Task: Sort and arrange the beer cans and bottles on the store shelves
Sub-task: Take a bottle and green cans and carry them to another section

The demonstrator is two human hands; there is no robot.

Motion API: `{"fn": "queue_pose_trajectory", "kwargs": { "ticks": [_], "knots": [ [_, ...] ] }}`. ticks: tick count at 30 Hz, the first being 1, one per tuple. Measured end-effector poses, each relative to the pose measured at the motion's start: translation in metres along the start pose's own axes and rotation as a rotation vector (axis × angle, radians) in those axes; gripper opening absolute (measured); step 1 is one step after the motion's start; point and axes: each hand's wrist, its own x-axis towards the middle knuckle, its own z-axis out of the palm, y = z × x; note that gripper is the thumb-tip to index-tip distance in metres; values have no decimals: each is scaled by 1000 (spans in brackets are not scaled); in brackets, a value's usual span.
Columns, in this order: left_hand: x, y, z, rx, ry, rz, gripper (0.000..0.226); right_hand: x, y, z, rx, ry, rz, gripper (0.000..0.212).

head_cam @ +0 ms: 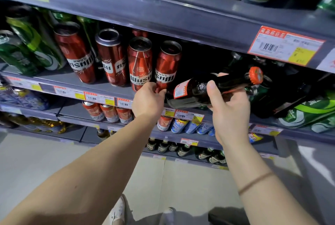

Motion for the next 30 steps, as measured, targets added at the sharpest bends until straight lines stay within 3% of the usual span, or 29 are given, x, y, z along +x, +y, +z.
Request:
{"fn": "queue_pose_trajectory", "kwargs": {
  "ticks": [2, 4, 7, 10, 16, 26, 30],
  "knots": [
    [-12, -8, -11, -118, -44, 72, 22, -7, -4, -4, 4, -7, 2, 12],
    [-25, -17, -22, -158, -157, 214, 39, -16, -8, -10, 11, -26, -5, 12],
    [-42, -15, -31, -88, -389, 504, 70, -33, -14, -19, 39, -17, 31, 11],
    [-53, 3, -24, 16, -519, 721, 84, -46, -19, -33, 40, 24, 84, 10],
    [-89, 44, 8, 55, -612, 800, 94, -63, -31, -84, -52, 183, 84, 10],
    [-181, 128, 125, 67, -721, 836, 78, -46, -13, -227, 3, 342, 136, 16],
    [-211, 161, 182, 38, -799, 631, 76, -26, 5, -312, -64, 389, 157, 17]
  ]
}}
